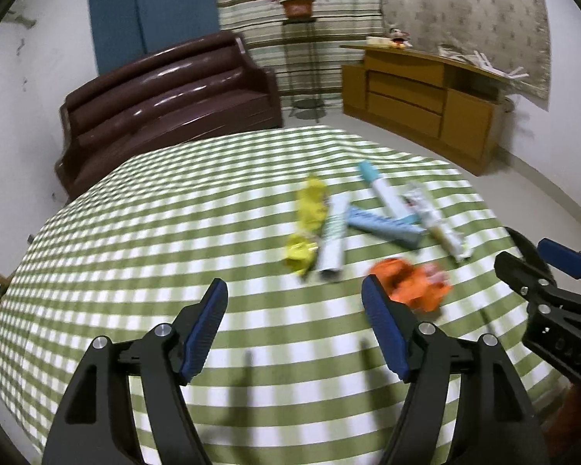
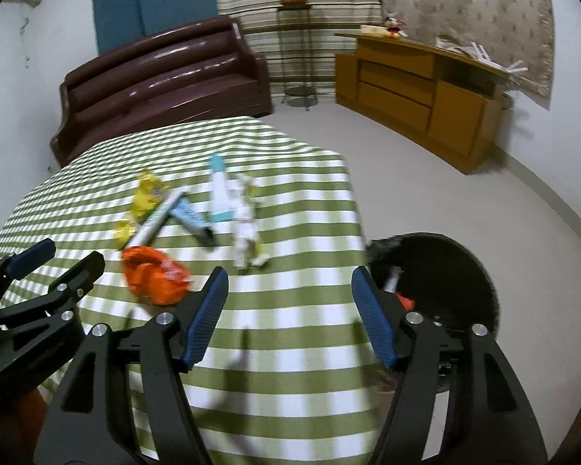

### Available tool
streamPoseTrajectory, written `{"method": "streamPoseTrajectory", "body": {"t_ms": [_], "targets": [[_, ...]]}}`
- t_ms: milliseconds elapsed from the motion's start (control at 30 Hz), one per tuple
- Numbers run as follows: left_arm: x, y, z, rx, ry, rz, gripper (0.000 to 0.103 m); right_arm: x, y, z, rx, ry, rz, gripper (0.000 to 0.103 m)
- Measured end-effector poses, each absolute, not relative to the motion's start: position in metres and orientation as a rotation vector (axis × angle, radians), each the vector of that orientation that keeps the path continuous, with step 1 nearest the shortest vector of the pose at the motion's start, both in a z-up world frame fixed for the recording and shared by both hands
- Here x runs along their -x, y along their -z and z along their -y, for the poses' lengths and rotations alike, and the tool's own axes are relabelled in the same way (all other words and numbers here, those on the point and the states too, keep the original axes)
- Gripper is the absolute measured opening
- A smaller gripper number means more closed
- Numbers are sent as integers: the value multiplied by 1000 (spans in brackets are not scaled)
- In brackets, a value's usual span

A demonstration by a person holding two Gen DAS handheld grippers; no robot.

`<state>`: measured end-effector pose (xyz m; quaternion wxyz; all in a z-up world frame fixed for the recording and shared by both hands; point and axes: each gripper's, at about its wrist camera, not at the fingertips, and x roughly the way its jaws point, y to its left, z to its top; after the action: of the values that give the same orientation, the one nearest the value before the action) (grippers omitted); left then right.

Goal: Collect trash
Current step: 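Move both grippers back over the table toward the orange bag, then grasp the crumpled orange plastic bag with the right gripper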

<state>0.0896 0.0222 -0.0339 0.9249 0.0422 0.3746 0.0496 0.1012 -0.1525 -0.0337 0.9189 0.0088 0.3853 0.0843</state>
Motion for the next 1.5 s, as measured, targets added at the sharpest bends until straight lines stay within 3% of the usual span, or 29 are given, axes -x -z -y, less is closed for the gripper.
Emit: {"method": "streamPoseTrajectory", "body": {"t_ms": [300, 433, 1367, 1467, 1500], "targets": [[-81, 39, -76, -50, -184, -786, 70, -105, 34, 103, 9, -244, -813, 67], [-81, 41, -88, -36, -192, -793, 70, -107, 35, 86, 25, -272, -825, 73], [-82, 44, -108, -2, -192, -794, 71, -101, 42, 45, 117, -287, -866, 73], [-81, 44, -108, -1, -189, -797, 71, -100, 47, 45, 120, -291, -880, 68], [-81, 44, -108, -1, -188, -797, 71, -100, 48, 44, 123, -288, -881, 62]]}}
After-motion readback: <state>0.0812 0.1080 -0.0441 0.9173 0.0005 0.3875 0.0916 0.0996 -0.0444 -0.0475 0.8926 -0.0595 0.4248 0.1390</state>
